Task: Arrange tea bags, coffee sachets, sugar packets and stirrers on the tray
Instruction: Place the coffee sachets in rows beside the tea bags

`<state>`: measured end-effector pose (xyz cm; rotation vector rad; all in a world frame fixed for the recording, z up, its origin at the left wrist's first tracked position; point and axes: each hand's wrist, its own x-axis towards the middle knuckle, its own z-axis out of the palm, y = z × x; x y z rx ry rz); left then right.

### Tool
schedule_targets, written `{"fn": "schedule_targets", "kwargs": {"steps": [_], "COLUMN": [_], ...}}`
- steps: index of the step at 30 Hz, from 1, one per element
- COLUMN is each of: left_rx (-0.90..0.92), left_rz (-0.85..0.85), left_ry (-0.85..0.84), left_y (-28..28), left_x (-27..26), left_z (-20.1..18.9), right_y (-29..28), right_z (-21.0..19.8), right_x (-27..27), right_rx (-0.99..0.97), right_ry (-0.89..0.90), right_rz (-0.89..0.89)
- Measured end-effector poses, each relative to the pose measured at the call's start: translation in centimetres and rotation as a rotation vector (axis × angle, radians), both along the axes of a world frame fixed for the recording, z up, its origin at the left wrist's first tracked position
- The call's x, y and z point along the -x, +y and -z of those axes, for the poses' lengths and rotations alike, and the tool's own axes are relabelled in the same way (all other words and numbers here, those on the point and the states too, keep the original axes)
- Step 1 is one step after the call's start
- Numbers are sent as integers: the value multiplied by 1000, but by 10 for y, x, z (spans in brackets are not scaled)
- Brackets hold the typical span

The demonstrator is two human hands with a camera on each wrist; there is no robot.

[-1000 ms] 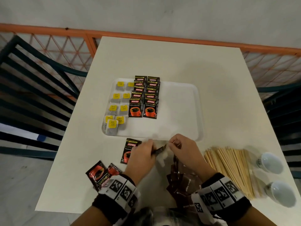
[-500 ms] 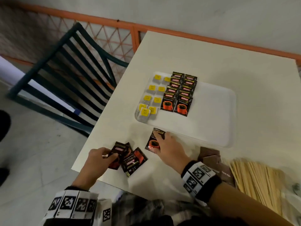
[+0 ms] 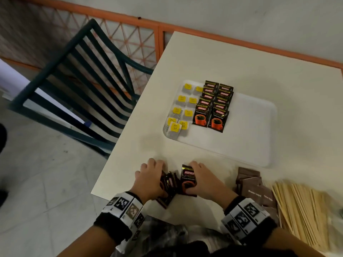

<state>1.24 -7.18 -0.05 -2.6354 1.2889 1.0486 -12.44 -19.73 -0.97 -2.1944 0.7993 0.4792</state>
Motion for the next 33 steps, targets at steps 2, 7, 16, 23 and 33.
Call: {"fn": "schedule_targets", "kwargs": {"steps": [2, 7, 16, 23, 33], "left_rx": [-32, -24, 308, 481, 592], "left_rz": [63, 139, -120, -364, -591], "left_ry": [3, 84, 632, 1006, 1075], "left_y": [-5, -12, -27, -49, -79], "left_x": [0, -9, -43, -56, -44], "left_z": [3, 6, -7, -31, -25], "right_y": [2, -5, -29, -47, -52], "right_z": [0, -5, -22, -30, -32], "right_x": [0, 2, 10, 6, -14], "right_rx": [-40, -162, -409, -393, -587], "right_ry": [-1, -33, -366, -452, -540], "right_rz": [-9, 46, 757, 902, 732]}}
